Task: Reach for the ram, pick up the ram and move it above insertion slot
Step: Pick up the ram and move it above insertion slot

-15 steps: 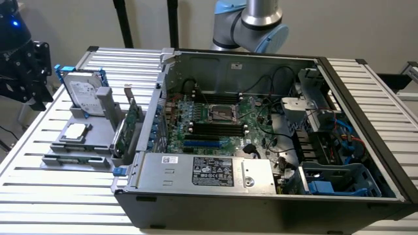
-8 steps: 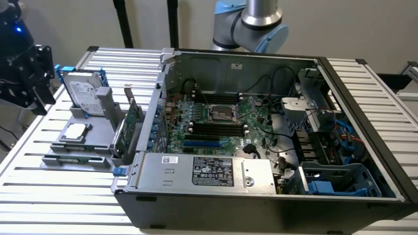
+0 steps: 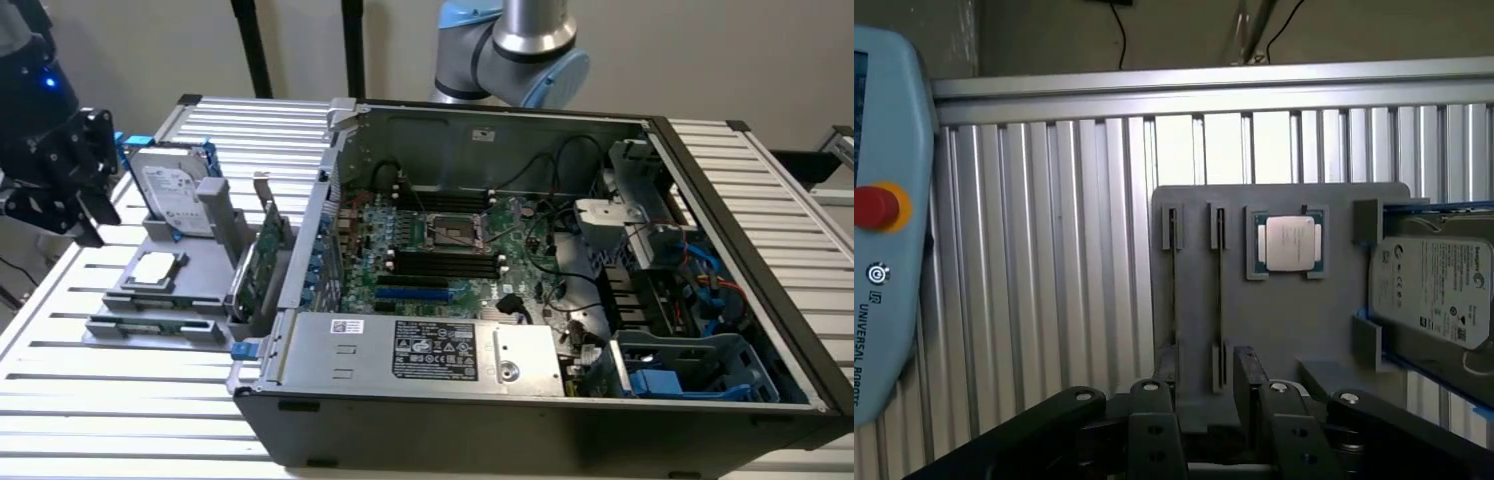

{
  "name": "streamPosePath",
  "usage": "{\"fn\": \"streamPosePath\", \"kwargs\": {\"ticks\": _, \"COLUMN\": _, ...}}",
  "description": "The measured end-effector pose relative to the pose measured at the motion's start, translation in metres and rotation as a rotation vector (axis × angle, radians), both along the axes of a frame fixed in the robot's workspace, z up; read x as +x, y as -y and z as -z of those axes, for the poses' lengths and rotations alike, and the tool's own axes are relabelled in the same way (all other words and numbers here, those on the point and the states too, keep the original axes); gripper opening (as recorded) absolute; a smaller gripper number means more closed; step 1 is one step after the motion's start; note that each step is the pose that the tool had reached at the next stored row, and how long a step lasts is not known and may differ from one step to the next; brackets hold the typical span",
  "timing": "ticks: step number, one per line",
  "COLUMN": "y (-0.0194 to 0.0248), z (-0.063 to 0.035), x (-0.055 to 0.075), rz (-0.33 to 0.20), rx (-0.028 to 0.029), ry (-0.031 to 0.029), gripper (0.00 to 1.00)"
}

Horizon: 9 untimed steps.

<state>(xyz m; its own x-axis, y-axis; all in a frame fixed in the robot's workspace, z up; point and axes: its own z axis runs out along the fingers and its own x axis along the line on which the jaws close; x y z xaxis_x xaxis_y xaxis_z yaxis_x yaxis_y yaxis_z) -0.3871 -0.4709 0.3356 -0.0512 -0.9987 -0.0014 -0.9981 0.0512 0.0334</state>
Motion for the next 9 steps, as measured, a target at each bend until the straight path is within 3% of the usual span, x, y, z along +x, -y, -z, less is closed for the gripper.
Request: {"fn": "streamPosePath", "kwargs": {"ticks": 9, "y": 0.0018, "z": 0.0163, "x": 0.001, "rz": 0.000, "rx": -0.0001, "ry": -0.0001, "gripper": 0.36}}
